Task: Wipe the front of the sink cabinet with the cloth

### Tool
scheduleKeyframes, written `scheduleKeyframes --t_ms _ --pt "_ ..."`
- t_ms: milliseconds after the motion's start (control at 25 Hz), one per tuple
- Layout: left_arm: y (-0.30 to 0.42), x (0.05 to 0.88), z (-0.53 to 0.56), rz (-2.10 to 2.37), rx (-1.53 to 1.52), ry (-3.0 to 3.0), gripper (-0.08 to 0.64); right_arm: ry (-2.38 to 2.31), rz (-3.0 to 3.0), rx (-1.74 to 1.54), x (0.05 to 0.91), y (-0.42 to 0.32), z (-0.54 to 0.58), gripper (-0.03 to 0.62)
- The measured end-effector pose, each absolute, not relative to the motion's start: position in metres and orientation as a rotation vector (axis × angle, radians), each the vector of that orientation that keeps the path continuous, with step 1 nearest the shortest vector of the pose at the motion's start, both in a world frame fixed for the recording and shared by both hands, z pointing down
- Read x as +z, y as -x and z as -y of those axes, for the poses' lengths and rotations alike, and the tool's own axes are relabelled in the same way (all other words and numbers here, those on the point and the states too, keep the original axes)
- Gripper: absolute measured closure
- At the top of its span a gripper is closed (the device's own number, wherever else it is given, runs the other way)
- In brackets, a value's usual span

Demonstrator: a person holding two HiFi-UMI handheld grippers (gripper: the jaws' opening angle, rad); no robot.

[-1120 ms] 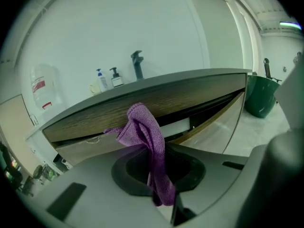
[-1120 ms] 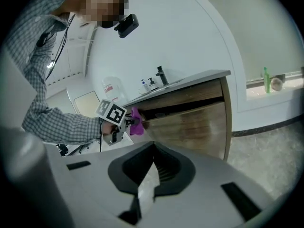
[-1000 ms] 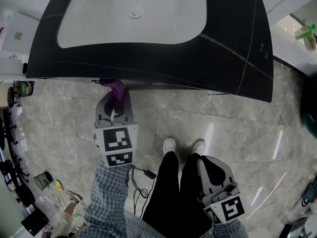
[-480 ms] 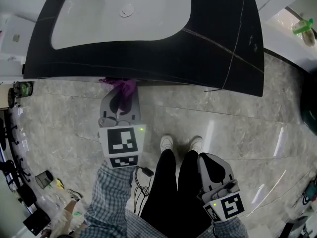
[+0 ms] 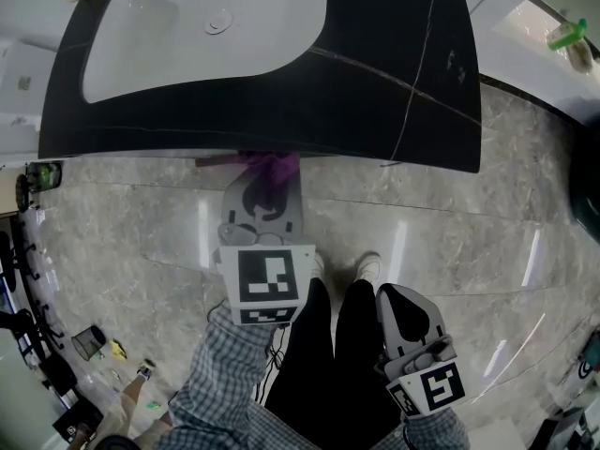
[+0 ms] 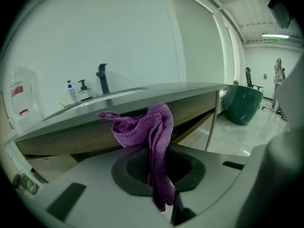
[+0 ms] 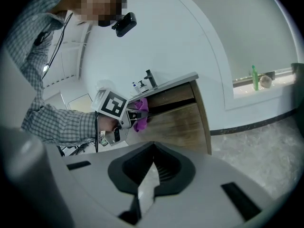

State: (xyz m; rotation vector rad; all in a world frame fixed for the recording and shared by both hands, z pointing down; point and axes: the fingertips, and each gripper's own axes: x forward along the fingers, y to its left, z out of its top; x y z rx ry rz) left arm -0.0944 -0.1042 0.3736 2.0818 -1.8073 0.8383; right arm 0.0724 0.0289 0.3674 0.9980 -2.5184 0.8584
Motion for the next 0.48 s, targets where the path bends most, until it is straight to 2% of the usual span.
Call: scheduleKeyframes --t_ms 480 --pt "0.017 0.376 0.119 1.694 0.767 -2.215 0.506 -1.069 2.497 0.859 0.375 -0.110 -0.023 0.575"
